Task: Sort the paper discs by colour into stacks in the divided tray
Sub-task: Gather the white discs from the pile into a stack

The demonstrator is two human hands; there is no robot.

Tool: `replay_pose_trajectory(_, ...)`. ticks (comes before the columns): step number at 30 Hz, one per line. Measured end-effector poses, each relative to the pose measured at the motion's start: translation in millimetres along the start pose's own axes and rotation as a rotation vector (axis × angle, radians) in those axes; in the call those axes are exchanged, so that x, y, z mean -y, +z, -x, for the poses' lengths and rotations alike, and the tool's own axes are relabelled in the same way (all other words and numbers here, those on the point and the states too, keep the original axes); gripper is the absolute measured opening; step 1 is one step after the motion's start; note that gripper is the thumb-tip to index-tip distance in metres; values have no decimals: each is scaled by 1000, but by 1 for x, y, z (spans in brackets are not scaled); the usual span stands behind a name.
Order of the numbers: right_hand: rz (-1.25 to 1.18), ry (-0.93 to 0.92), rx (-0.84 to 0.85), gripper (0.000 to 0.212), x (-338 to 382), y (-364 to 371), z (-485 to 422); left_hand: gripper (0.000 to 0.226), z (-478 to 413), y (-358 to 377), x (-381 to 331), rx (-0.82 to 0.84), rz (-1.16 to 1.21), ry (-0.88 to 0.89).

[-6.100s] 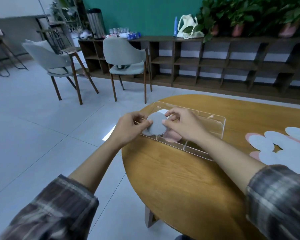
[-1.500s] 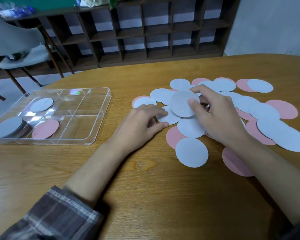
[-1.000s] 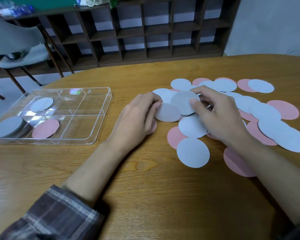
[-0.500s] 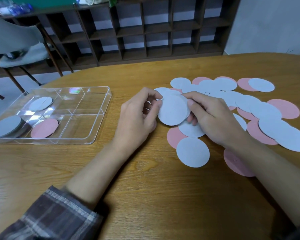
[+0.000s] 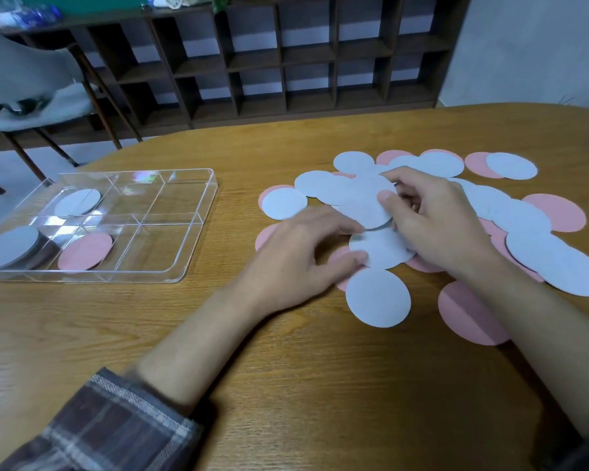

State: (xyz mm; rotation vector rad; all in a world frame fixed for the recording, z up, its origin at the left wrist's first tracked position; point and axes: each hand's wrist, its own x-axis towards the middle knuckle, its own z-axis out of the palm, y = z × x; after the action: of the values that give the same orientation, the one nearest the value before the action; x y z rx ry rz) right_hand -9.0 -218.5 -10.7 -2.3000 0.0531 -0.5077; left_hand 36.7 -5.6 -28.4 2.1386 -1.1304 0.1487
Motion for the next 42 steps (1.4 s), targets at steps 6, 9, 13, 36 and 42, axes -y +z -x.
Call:
replay_pose_trajectory(6,36,44,-53,25,-4,-2,-3,49,2,4,1,223,-117,41)
replay_pose_trajectory(9,26,43,-49,23,-3,-1,-2,44,3,-1,2,196,-120,43)
replay_pose_trajectory(13,23,40,-35,21,-2,-1,-1,39,1,-7,6,124,-171,0)
replay_pose_trajectory(36,-94,-62,137,27,5,5,6,11,-1,-16,12,-363,-160,34)
replay_pose_trajectory(42,-91,-89,188,23,7,7,8,9,-1,-13,3,-401,33,-130)
